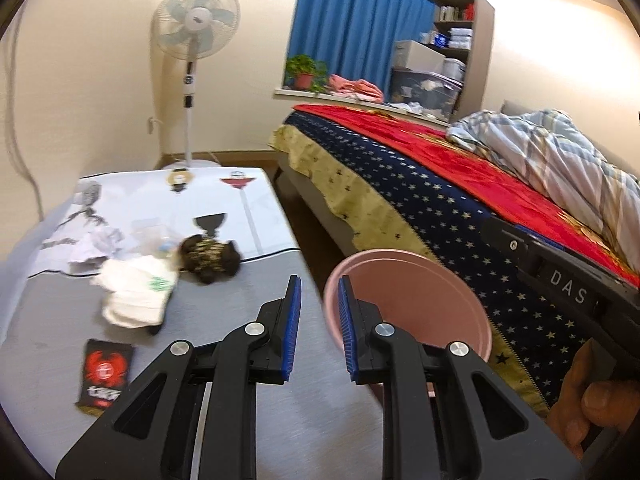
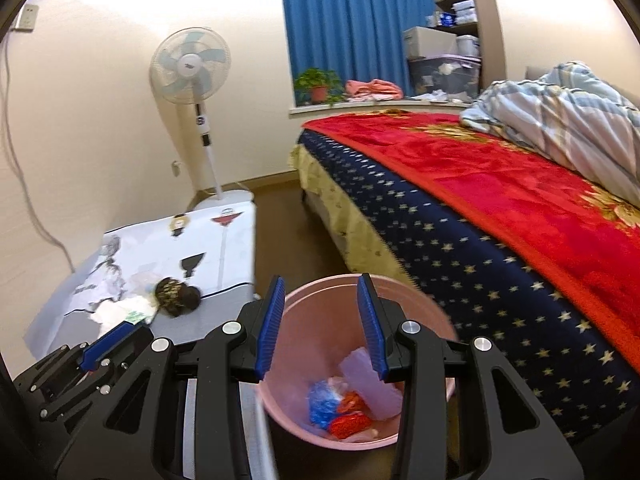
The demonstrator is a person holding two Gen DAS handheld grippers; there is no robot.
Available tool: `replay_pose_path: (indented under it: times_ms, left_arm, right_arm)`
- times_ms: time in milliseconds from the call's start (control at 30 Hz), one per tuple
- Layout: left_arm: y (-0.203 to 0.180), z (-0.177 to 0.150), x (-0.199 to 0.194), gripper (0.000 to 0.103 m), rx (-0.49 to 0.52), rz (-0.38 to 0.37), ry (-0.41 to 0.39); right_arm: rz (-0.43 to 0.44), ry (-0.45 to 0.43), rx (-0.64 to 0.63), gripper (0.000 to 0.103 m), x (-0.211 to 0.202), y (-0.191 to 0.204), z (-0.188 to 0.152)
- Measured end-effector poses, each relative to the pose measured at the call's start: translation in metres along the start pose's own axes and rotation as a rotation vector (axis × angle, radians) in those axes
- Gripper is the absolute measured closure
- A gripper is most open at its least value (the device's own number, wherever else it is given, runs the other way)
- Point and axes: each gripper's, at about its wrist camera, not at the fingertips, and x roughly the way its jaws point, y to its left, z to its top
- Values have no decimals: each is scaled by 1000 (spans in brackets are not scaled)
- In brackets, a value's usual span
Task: Collect trash
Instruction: 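Move the right gripper to the dark floral cloth while the left gripper approaches the white tissue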
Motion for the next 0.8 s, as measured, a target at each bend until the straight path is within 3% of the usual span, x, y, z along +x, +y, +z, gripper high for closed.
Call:
replay_pose_path:
  times_ms: [367,800]
  left_arm:
    - [49,-7,-12,84,-84,122,-12]
    - [99,-9,-2,84,-207,350,-68]
  right_arm:
    - [98,24,-21,64,12,38,-9]
    - [231,63,19,64,56,65,-19]
